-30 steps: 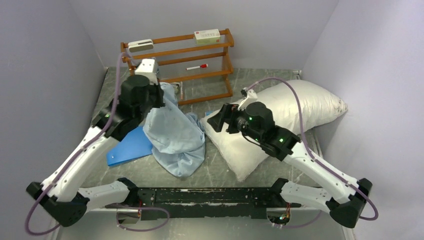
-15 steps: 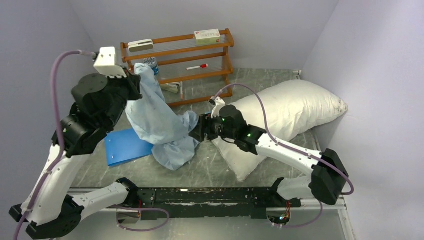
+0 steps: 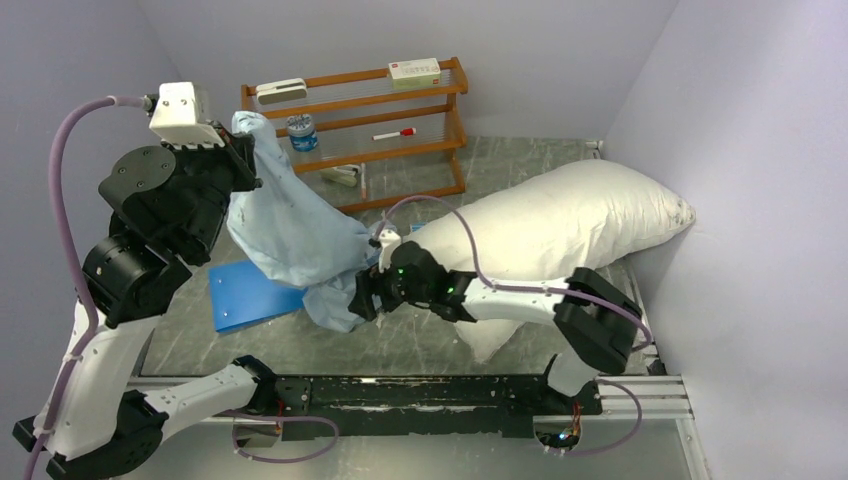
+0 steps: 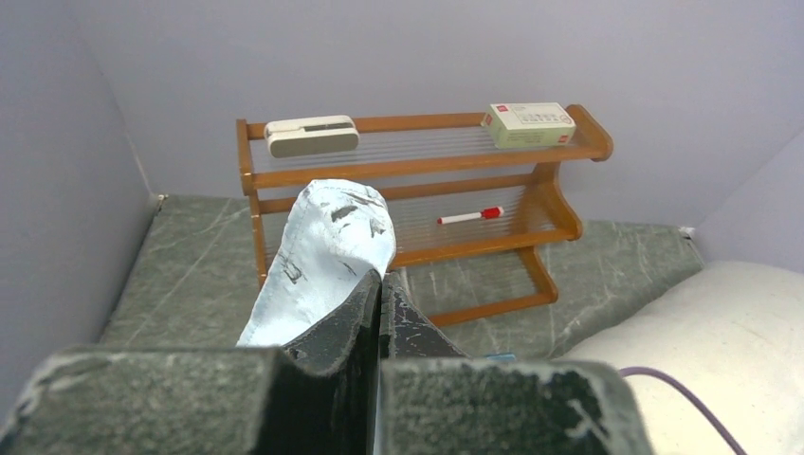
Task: Put the pillow into the pillowcase
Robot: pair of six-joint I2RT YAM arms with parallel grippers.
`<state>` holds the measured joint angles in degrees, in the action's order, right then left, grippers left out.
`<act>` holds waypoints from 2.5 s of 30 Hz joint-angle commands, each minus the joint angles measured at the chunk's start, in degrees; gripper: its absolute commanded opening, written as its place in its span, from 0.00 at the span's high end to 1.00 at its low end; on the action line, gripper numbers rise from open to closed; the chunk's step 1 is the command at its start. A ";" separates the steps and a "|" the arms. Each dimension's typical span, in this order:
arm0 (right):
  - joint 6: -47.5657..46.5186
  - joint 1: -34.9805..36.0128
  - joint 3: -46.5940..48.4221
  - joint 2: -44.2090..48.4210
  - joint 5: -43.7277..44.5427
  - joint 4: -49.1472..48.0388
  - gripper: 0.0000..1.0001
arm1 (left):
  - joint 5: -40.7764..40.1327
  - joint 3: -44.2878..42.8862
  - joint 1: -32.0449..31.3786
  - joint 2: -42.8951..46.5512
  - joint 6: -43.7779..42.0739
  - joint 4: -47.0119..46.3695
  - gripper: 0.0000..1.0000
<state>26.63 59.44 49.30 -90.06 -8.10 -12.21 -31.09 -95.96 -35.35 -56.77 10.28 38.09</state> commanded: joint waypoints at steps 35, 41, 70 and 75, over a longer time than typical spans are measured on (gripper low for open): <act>-20.32 2.00 14.16 41.36 53.71 17.30 1.00 | 4.99 23.55 0.19 -0.05 13.48 7.77 0.95; -18.72 2.00 13.17 41.92 54.24 19.17 1.00 | 19.47 23.30 2.84 -8.95 12.15 8.87 0.42; -14.33 1.83 14.33 40.08 61.19 22.10 1.00 | 52.47 67.23 2.84 -5.23 25.70 -35.22 0.23; -14.08 1.84 13.72 40.32 60.41 21.74 1.00 | 48.92 69.50 1.96 -7.67 24.65 -46.21 0.21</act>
<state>11.62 61.47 63.00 -50.54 52.66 11.44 19.27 -27.27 -32.49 -62.96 33.32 6.92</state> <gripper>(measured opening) 0.010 0.791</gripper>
